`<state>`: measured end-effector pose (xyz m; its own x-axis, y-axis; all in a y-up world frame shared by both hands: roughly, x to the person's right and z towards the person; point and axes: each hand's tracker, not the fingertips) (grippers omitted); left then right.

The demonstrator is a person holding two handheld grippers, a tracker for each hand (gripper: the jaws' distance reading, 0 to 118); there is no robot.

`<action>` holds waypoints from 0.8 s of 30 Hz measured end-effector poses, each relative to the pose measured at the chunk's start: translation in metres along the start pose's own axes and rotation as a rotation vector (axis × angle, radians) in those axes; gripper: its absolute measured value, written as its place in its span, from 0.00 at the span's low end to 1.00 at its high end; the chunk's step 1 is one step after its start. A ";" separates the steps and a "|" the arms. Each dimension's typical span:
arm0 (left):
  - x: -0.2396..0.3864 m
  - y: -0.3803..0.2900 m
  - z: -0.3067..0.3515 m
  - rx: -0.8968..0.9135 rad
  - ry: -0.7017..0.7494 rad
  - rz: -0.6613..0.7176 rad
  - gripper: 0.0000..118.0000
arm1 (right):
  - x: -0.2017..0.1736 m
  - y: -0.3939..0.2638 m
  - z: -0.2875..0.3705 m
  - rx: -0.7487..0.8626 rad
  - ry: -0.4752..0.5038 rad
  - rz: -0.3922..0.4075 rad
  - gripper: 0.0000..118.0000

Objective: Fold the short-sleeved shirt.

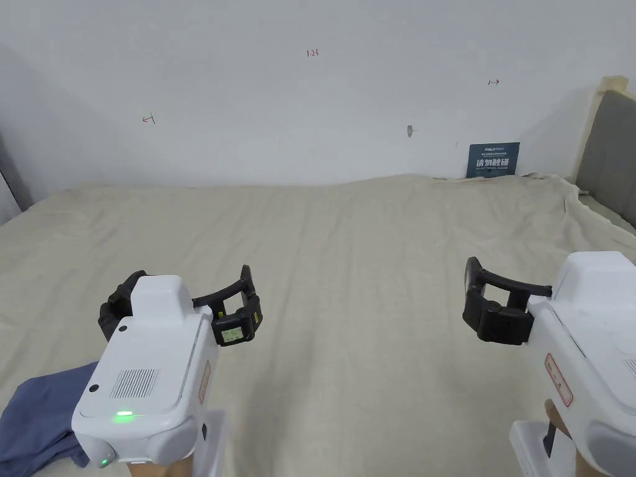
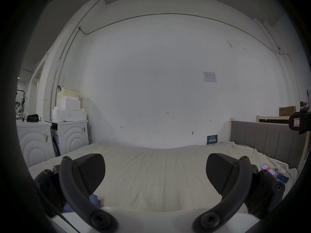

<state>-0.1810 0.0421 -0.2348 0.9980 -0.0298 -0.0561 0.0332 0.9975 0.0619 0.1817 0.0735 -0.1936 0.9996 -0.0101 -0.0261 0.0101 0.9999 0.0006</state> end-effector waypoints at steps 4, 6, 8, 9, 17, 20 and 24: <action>0.000 0.001 0.002 0.012 0.002 -0.007 1.00 | 0.000 -0.001 0.000 -0.005 0.000 -0.002 1.00; 0.000 0.001 0.002 0.016 -0.001 -0.009 1.00 | 0.000 -0.001 0.000 -0.007 -0.001 -0.001 1.00; 0.000 0.002 0.003 0.019 0.000 -0.016 1.00 | -0.001 -0.001 0.000 -0.007 0.001 -0.002 1.00; 0.000 0.002 0.004 0.021 -0.001 -0.019 1.00 | -0.001 -0.001 0.000 -0.007 0.002 -0.001 1.00; 0.000 0.003 0.005 0.027 -0.001 -0.018 1.00 | -0.005 0.001 0.002 -0.009 0.004 0.003 1.00; 0.000 0.003 0.005 0.029 -0.002 -0.021 1.00 | -0.005 0.001 0.002 -0.009 0.005 0.004 1.00; 0.000 0.001 0.005 0.029 -0.003 -0.029 1.00 | -0.006 0.001 0.002 -0.006 0.003 0.007 1.00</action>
<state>-0.1807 0.0432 -0.2296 0.9968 -0.0589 -0.0550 0.0636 0.9940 0.0887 0.1762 0.0740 -0.1919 0.9996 -0.0035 -0.0290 0.0033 1.0000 -0.0054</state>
